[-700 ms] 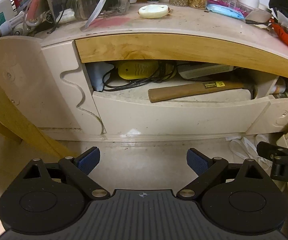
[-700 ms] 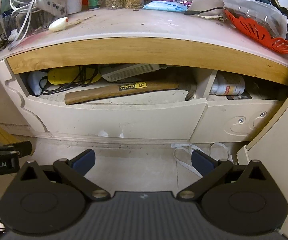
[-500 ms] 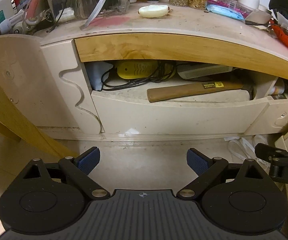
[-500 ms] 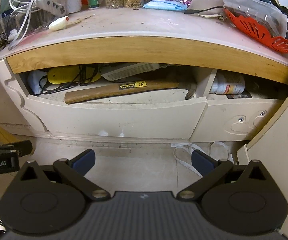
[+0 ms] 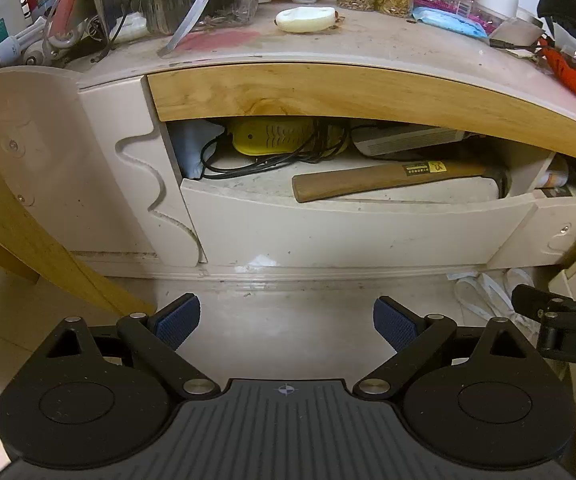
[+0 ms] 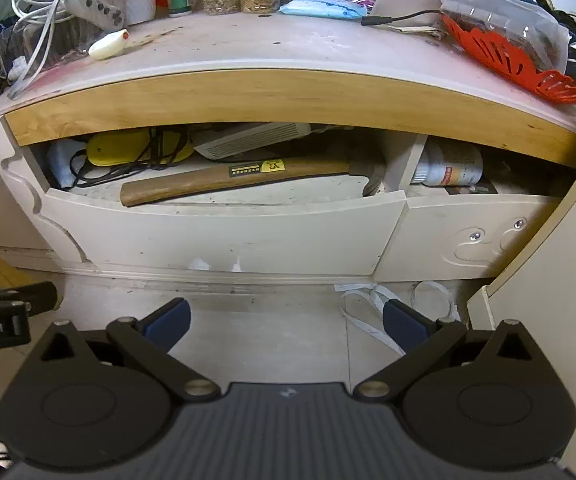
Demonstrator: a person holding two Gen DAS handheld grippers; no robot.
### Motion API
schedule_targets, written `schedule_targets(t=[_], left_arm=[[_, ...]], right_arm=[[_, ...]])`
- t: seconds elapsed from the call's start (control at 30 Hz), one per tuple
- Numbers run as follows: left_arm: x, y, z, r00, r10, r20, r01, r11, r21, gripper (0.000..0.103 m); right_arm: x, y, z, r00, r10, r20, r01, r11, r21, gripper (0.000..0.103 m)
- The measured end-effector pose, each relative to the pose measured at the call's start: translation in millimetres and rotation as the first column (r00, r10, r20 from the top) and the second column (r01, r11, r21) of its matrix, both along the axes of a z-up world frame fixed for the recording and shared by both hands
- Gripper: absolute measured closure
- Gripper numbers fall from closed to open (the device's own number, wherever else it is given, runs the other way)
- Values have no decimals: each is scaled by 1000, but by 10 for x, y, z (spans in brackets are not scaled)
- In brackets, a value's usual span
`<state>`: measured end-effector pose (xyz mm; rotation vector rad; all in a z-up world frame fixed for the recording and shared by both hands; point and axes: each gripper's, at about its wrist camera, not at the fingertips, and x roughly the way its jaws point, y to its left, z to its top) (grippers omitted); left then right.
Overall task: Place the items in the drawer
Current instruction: 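Move both grippers toward the white drawer front of the cabinet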
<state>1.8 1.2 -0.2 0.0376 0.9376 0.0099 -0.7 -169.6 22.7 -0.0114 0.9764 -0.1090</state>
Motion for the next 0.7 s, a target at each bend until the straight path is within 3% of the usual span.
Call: schedule_targets(t=[0.7], left_arm=[[28,0,-34,1000,14,-2,-14,1000,5,7]], right_arm=[[5,-4,-28,1000,-9,-1,9,1000,1,0]])
